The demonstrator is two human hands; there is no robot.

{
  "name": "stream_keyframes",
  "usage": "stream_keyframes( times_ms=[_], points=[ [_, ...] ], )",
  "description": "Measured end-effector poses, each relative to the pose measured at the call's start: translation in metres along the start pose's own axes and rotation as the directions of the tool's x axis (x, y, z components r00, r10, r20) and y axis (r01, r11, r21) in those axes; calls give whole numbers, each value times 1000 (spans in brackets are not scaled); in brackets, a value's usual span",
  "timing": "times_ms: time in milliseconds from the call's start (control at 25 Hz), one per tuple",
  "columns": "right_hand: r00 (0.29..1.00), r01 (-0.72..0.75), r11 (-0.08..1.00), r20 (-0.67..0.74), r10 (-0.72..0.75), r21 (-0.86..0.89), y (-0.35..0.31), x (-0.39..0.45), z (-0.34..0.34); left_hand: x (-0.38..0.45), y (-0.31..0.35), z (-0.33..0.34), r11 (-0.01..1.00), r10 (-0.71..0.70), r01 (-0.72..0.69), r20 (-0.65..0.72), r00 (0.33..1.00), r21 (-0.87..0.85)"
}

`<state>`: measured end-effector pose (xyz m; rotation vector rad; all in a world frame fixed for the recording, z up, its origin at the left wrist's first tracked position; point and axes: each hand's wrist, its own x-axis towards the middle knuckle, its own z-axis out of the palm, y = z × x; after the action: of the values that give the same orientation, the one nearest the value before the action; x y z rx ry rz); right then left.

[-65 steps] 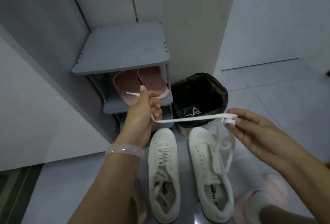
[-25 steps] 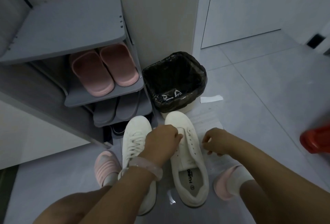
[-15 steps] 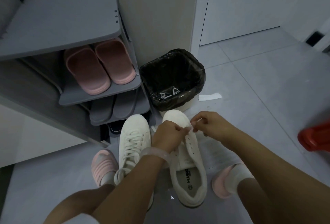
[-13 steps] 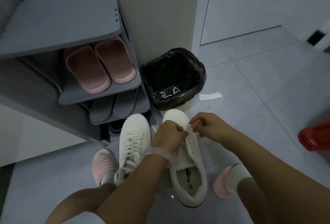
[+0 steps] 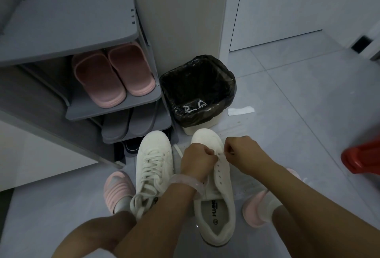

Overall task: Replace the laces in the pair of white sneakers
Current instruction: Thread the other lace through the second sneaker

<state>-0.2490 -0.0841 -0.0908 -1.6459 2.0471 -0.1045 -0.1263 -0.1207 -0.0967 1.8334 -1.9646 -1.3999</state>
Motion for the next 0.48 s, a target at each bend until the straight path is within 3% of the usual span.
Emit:
stream_keyframes(
  times_ms=[320, 480],
  points=[
    [995, 97, 978, 34, -92, -187, -12, -1, 8, -4, -10, -5, 993, 118, -117, 53, 992, -18],
    [995, 104, 989, 14, -103, -102, -8, -3, 11, -5, -14, -3, 984, 173, -174, 28, 984, 29]
  ],
)
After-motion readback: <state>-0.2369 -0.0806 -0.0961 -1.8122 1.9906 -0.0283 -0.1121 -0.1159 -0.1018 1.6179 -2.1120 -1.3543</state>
